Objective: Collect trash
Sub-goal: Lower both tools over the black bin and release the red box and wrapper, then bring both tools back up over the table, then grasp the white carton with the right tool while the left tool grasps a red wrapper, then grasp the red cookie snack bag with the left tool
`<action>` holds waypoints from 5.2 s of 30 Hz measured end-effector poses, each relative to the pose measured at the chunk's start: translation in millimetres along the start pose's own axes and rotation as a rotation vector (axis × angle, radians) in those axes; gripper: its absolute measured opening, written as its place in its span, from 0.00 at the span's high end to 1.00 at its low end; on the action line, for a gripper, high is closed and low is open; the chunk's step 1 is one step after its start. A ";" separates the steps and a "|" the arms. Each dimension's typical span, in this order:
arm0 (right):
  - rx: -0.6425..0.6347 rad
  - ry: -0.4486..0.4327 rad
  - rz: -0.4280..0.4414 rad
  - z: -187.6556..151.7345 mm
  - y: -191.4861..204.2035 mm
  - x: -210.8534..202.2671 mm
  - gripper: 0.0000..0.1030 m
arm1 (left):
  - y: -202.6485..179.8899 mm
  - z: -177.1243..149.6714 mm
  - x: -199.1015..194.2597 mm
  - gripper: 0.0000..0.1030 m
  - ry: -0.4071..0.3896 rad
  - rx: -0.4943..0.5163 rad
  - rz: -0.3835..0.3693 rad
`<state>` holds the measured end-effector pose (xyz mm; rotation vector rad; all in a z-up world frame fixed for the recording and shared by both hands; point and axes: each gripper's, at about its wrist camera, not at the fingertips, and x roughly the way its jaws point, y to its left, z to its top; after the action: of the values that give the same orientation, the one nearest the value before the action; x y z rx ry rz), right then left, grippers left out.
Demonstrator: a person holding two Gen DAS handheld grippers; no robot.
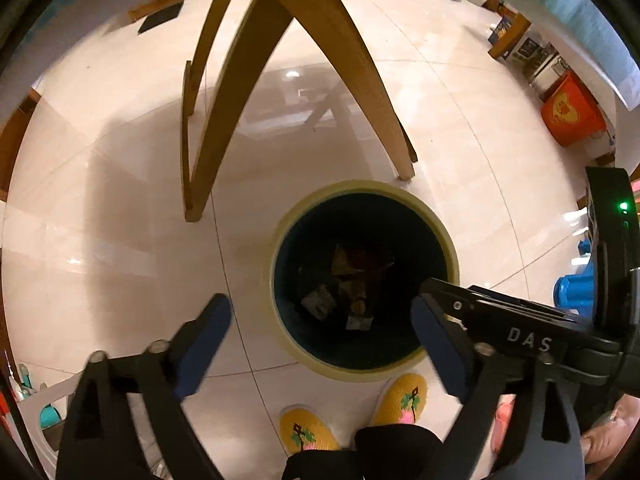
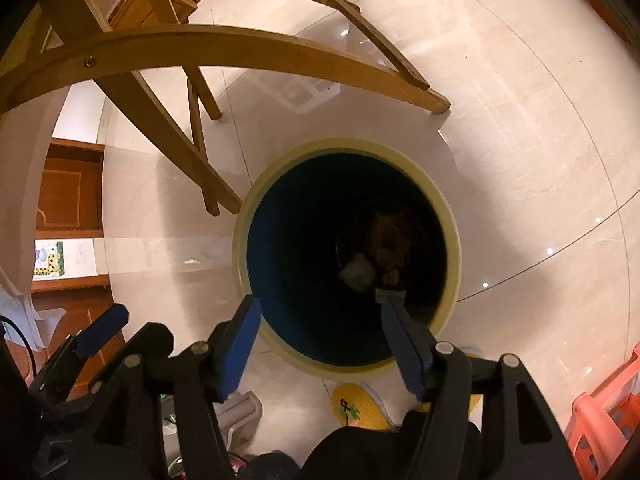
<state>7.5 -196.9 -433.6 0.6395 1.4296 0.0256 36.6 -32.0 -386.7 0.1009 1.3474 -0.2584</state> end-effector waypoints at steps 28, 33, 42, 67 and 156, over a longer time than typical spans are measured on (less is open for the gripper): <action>-0.127 -0.146 0.035 -70.8 111.4 -281.6 0.33 | -1.9 -1.0 -335.3 0.04 -0.246 0.111 0.004; -0.231 -0.280 0.034 -83.3 150.2 -353.9 0.33 | 4.6 12.7 -405.2 0.04 -0.360 0.143 0.017; -0.332 -0.488 0.001 -80.9 204.5 -429.5 0.33 | 5.1 45.1 -492.3 0.04 -0.518 0.160 0.027; -0.452 -0.437 -0.009 158.6 251.7 -445.9 0.33 | -0.3 265.3 -437.4 0.12 -0.415 -0.008 0.131; -0.277 -0.259 0.137 290.9 202.9 -355.8 0.84 | -27.5 393.5 -258.3 0.03 -0.060 0.037 -0.049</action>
<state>286.2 -280.0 -24.0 0.4901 1.1056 0.2366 352.5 -112.7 -46.1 0.0907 1.2874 -0.3249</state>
